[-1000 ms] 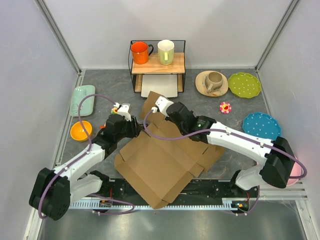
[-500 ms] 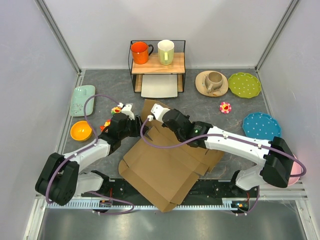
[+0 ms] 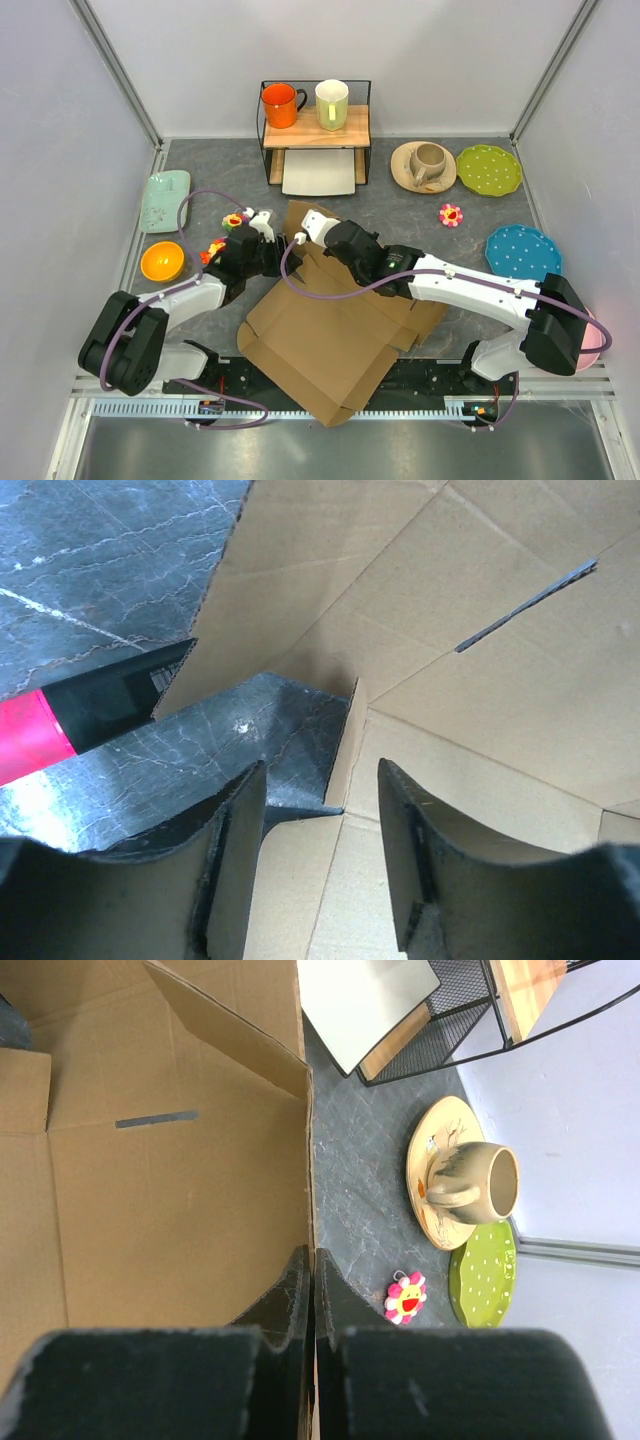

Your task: Fold the paper box

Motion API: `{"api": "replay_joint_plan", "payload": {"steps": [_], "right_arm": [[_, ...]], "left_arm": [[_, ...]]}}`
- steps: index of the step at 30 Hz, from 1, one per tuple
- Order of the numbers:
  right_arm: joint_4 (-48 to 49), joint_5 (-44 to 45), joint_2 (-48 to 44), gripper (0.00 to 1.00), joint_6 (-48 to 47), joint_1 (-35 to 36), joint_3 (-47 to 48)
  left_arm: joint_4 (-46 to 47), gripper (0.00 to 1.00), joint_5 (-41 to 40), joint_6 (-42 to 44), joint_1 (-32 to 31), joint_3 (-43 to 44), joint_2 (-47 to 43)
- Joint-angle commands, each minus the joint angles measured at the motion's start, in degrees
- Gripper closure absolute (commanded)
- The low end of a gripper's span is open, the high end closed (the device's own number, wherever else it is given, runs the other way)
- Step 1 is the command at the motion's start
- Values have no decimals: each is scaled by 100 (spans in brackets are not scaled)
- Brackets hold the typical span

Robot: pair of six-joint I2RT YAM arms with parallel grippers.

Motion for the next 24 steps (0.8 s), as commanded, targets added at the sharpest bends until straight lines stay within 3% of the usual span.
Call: {"api": "replay_joint_plan", "payload": {"steps": [1, 3, 14, 19, 24], "right_arm": [[167, 87, -125, 100, 117, 35, 1], [185, 61, -90, 100, 117, 44, 1], [185, 105, -54, 100, 126, 26, 63], [203, 43, -19, 100, 161, 44, 63], [203, 25, -10, 100, 170, 44, 72]], "left_arm": [[292, 50, 229, 42, -108, 219, 181], [292, 62, 247, 139, -240, 263, 303], [546, 73, -508, 473, -961, 9, 68], [1223, 73, -719, 807, -1303, -369, -47], [1523, 59, -1185, 1237, -1953, -352, 233]]}}
